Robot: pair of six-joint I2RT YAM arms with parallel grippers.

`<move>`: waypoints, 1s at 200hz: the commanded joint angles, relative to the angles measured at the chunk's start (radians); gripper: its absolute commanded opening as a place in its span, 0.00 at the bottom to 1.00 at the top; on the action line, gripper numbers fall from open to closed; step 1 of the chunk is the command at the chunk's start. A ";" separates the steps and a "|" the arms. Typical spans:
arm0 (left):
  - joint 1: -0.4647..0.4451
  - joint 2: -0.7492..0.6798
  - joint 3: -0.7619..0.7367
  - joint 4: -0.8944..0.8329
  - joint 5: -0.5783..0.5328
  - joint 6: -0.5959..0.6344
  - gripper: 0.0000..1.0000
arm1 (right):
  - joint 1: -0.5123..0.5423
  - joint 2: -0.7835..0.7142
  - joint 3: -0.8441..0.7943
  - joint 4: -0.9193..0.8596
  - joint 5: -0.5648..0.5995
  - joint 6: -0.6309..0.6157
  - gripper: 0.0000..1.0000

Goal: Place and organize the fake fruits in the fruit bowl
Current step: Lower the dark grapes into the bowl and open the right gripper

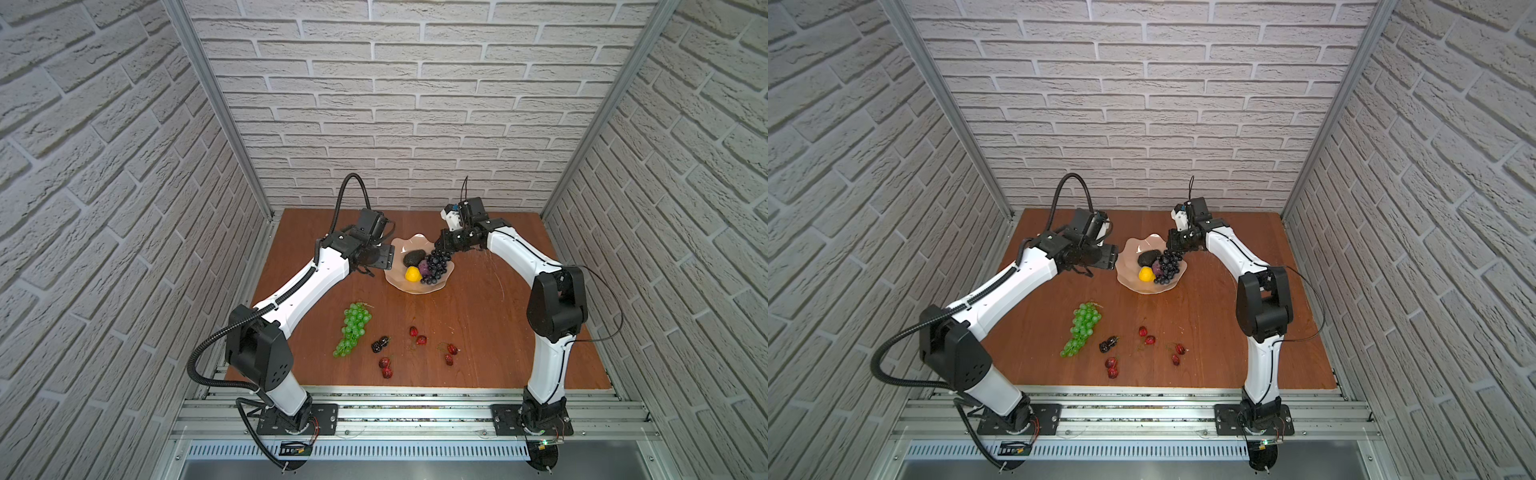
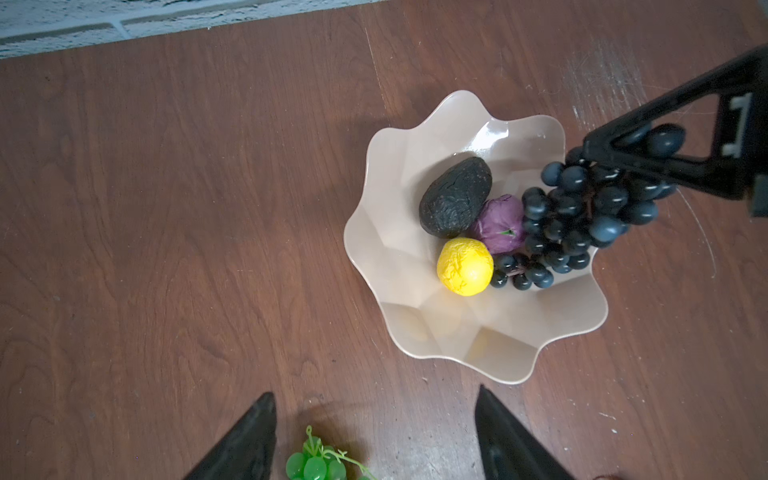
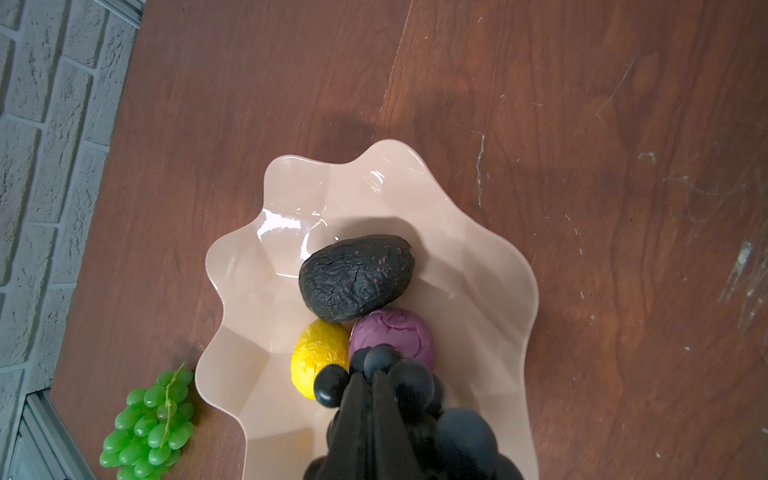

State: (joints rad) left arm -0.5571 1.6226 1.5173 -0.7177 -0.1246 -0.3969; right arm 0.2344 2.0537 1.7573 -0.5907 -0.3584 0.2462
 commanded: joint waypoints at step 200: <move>0.006 0.017 0.023 -0.022 0.011 -0.017 0.75 | 0.022 0.172 0.229 -0.050 -0.043 -0.143 0.40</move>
State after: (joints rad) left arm -0.5571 1.6413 1.5192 -0.7334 -0.1150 -0.4049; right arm 0.2424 2.2303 1.9549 -0.6407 -0.3809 0.1265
